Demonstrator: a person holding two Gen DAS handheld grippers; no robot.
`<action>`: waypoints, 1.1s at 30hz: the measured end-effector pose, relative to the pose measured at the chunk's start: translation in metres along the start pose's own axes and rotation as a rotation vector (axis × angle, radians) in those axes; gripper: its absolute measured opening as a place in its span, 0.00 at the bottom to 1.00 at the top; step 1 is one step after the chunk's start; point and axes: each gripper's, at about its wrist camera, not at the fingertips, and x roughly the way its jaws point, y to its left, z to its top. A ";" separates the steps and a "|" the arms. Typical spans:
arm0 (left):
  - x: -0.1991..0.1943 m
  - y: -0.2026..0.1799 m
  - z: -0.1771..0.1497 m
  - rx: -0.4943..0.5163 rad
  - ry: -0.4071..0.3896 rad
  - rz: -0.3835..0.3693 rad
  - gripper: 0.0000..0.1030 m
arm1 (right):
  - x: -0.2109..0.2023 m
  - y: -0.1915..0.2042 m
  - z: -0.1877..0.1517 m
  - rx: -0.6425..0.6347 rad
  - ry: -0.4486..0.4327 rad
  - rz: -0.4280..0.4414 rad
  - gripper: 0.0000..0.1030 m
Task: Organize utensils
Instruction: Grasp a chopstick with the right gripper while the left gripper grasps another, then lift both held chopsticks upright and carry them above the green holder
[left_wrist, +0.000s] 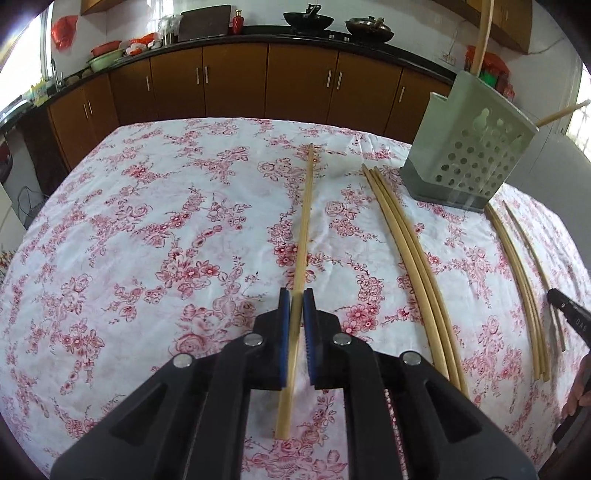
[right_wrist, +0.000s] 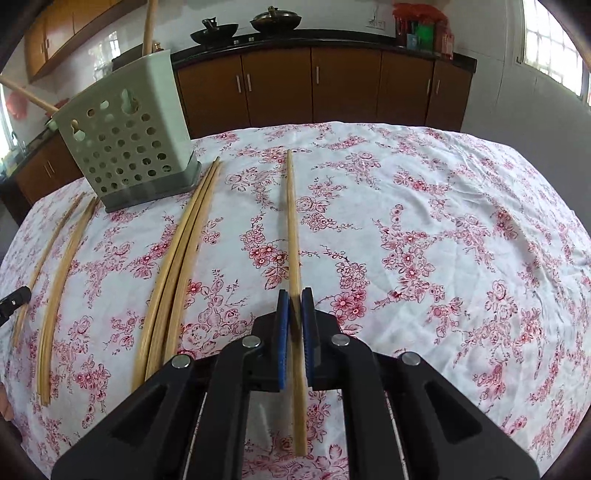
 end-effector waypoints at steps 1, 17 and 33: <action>0.000 0.002 0.000 -0.008 0.000 -0.010 0.11 | -0.001 0.001 -0.001 0.001 0.000 0.002 0.08; 0.000 -0.002 -0.001 0.009 0.001 0.013 0.11 | -0.001 0.001 -0.003 -0.009 0.000 -0.008 0.09; 0.001 -0.003 -0.002 0.009 0.000 0.013 0.11 | -0.001 0.003 -0.004 -0.017 -0.001 -0.017 0.09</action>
